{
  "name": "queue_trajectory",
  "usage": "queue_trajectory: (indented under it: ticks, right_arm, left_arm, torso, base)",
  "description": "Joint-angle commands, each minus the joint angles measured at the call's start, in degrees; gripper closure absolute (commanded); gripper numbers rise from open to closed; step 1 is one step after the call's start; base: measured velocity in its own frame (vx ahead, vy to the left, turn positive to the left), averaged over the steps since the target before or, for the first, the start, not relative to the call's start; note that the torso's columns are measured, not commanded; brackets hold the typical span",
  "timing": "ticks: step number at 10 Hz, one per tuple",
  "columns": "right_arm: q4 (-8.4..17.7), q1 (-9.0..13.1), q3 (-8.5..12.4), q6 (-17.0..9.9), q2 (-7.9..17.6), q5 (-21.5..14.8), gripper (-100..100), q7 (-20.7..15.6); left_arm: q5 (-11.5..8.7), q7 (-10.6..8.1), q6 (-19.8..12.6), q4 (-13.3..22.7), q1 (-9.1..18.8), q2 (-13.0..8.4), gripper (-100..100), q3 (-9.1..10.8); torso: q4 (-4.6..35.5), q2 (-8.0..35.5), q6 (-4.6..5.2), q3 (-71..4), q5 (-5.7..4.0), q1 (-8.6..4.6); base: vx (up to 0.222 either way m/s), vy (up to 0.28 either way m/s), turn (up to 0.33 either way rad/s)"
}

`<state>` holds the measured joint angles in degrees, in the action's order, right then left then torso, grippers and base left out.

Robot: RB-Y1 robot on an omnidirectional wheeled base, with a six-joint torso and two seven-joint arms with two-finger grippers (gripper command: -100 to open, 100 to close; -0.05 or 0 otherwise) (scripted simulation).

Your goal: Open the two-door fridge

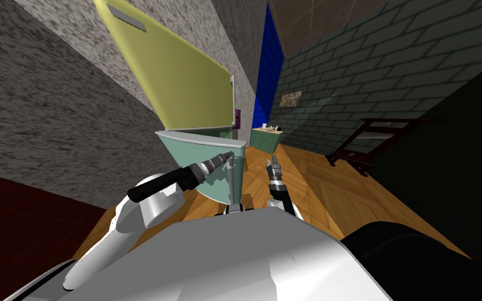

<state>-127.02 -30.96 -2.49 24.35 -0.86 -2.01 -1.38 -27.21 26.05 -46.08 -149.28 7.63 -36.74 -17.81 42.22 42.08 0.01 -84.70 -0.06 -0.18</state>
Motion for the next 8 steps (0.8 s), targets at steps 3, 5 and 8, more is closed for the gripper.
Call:
queue_trajectory:
  ticks: [3, 5, 8]
  right_arm:
    - [0.0, 0.0, 0.0, 0.0, 0.0, 0.0, 0, 0.0]
    - [0.0, 0.0, 0.0, 0.0, 0.0, 0.0, 0, 0.0]
    - [0.0, 0.0, 0.0, 0.0, 0.0, 0.0, 0, 0.0]
  left_arm:
    - [-7.6, 0.80, -5.6, -0.4, 6.0, 0.6, -100, 3.67]
    - [-10.9, 1.18, -7.8, -0.6, 8.6, 0.8, -100, 5.28]
    - [-10.2, 0.97, -7.4, -0.5, 8.0, 0.7, 0, 5.01]
  torso:
    - [0.1, 0.4, -0.01, 0.2, 0.10, 0.30]
    - [0.1, 0.2, 0.00, 0.1, 0.06, 0.19]
    - [0.1, 0.2, -0.01, 0.1, 0.08, 0.24]
  base:
    - [0.004, -0.035, 0.106]
    - [0.001, -0.029, 0.095]
    - [0.000, -0.004, 0.007]
